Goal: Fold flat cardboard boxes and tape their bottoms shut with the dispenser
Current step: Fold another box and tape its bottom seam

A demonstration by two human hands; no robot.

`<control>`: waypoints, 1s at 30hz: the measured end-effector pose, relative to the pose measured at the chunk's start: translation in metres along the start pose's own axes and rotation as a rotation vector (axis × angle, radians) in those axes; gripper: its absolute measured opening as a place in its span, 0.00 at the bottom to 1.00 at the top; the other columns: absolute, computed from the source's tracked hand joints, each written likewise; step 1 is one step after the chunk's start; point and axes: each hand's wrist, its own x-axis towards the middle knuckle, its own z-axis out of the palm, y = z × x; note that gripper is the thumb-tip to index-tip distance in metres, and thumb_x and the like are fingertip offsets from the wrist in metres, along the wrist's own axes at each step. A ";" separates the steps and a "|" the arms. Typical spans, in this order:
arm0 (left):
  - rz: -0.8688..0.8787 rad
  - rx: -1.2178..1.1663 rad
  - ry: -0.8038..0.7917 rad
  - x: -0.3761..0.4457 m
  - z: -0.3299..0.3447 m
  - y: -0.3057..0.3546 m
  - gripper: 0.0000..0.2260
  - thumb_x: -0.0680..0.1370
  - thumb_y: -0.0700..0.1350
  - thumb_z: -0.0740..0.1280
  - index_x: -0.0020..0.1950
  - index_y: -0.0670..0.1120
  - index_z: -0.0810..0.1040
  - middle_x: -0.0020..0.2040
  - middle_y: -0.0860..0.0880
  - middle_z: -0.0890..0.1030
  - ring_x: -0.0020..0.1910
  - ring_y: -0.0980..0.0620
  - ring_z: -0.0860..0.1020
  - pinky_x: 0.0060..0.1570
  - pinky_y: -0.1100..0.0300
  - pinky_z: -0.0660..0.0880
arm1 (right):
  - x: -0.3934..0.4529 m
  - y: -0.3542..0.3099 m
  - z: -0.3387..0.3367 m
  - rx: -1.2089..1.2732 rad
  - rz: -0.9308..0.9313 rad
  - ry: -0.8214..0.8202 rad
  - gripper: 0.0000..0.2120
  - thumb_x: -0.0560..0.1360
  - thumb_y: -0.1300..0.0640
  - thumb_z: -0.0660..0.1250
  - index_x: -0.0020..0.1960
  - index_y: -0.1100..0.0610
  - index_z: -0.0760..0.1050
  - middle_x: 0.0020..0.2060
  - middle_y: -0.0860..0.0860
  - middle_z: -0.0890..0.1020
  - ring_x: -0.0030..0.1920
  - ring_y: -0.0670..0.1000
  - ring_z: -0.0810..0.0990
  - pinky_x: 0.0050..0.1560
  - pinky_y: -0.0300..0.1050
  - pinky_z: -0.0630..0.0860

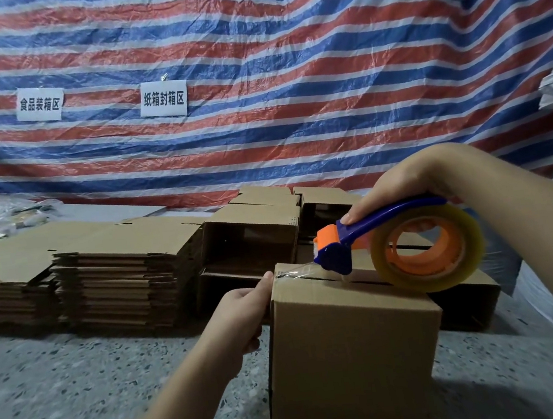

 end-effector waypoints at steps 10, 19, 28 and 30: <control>-0.155 -0.176 -0.022 0.003 0.012 -0.013 0.23 0.77 0.65 0.64 0.42 0.44 0.78 0.32 0.50 0.74 0.33 0.52 0.69 0.34 0.59 0.66 | 0.002 0.001 -0.002 -0.008 -0.001 -0.031 0.37 0.55 0.31 0.74 0.55 0.56 0.78 0.37 0.53 0.87 0.30 0.48 0.83 0.31 0.38 0.78; -0.078 -0.182 0.012 -0.002 0.019 -0.019 0.14 0.82 0.51 0.62 0.54 0.42 0.79 0.46 0.44 0.80 0.46 0.46 0.76 0.46 0.53 0.71 | 0.003 0.002 -0.003 0.028 0.017 -0.043 0.37 0.58 0.33 0.74 0.58 0.56 0.77 0.41 0.53 0.87 0.34 0.48 0.85 0.32 0.39 0.79; 0.377 -0.039 0.127 -0.037 0.027 -0.004 0.27 0.74 0.68 0.56 0.72 0.62 0.67 0.63 0.66 0.70 0.63 0.64 0.68 0.63 0.61 0.65 | 0.002 0.006 -0.003 0.036 -0.001 -0.048 0.34 0.60 0.33 0.73 0.57 0.55 0.77 0.39 0.52 0.87 0.33 0.47 0.85 0.32 0.38 0.79; 0.372 0.056 0.056 -0.040 0.033 -0.005 0.35 0.70 0.71 0.56 0.76 0.63 0.63 0.66 0.64 0.68 0.64 0.64 0.64 0.64 0.61 0.63 | 0.002 0.005 -0.003 0.025 -0.008 -0.039 0.34 0.60 0.33 0.72 0.57 0.55 0.77 0.38 0.52 0.87 0.32 0.47 0.85 0.31 0.38 0.79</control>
